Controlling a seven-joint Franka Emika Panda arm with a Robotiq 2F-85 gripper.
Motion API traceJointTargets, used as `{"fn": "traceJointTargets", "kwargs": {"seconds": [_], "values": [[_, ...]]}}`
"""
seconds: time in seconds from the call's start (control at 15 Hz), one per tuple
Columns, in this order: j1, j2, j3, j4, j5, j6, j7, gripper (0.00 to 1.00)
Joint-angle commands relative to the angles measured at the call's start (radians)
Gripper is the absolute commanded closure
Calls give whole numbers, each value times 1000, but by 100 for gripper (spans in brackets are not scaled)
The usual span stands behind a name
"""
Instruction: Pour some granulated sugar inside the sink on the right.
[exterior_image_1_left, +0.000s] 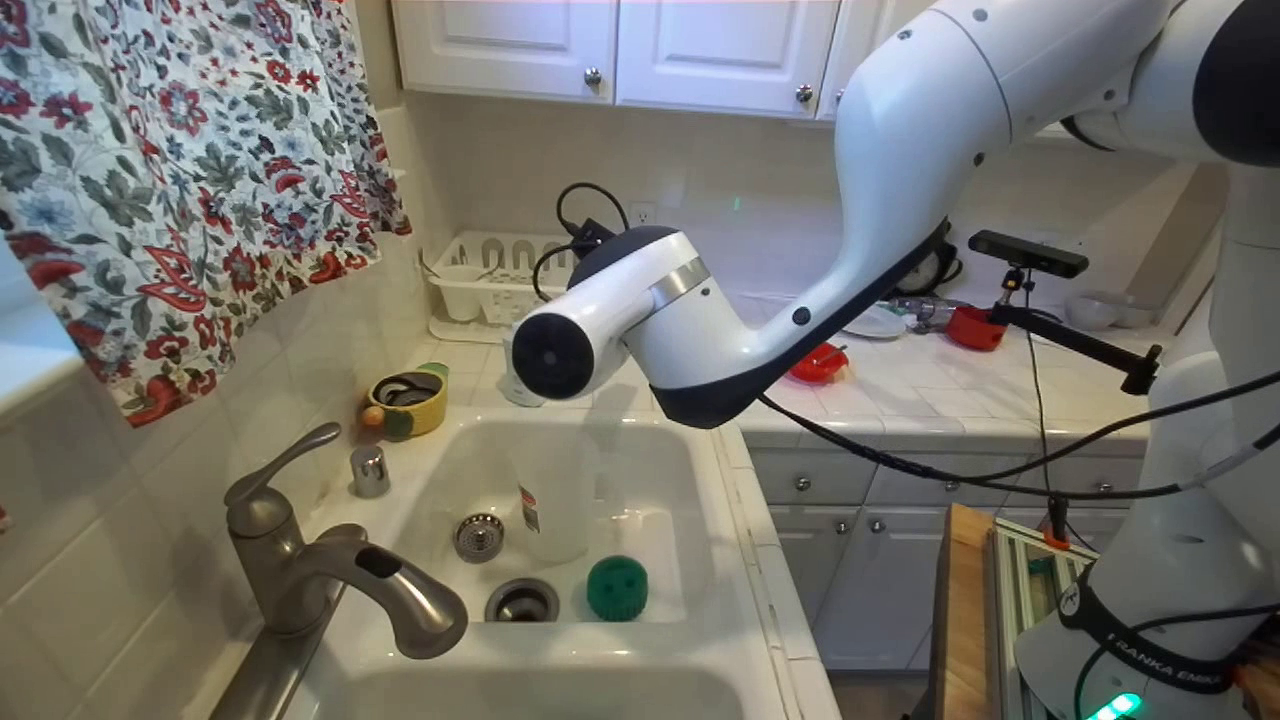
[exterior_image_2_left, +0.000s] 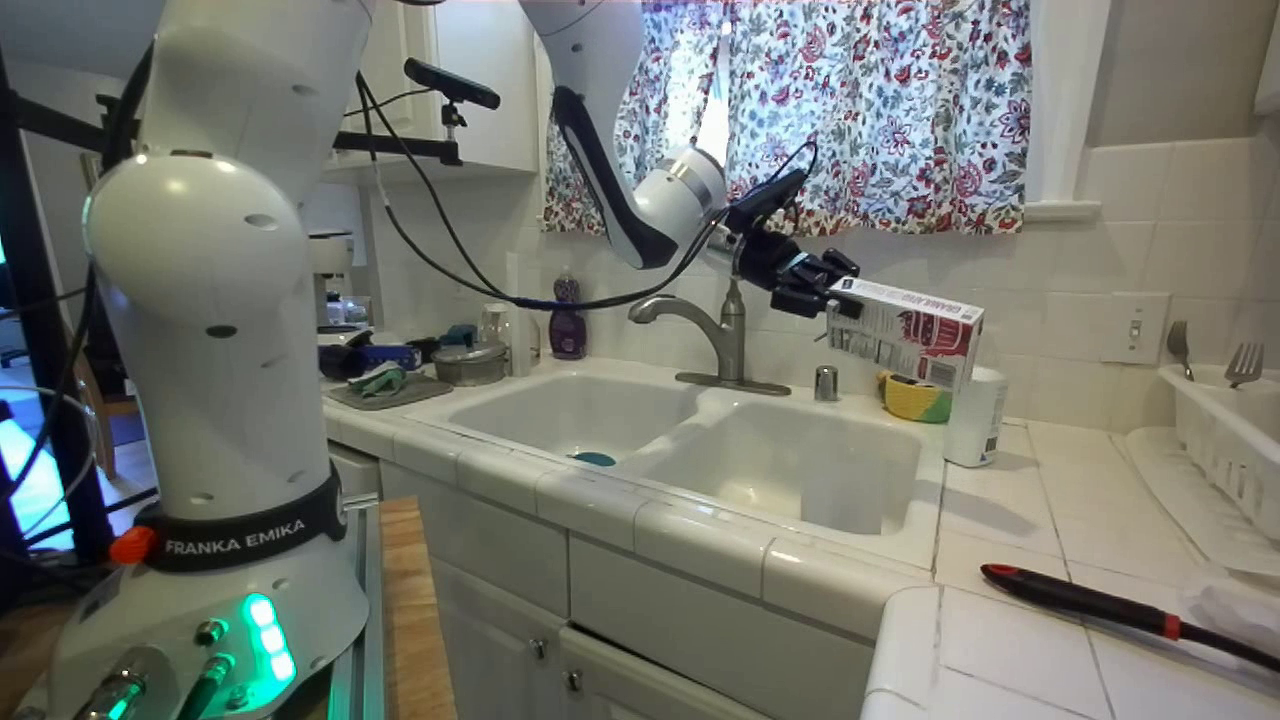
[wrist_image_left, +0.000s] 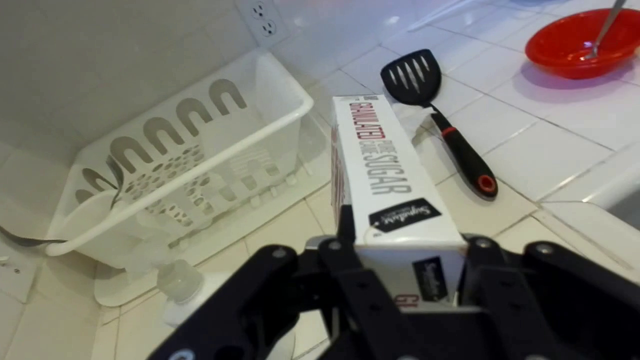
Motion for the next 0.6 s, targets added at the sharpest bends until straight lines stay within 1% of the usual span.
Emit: {"fn": "traceJointTargets", "kwargs": {"seconds": [0.0,0.27,0.53], "values": [[-21,2,17,55,133,3,-43,91],[-31,-2,14,96,244,3,-65,91],[-70,-20,7,182,412,-5,-159,91]]}}
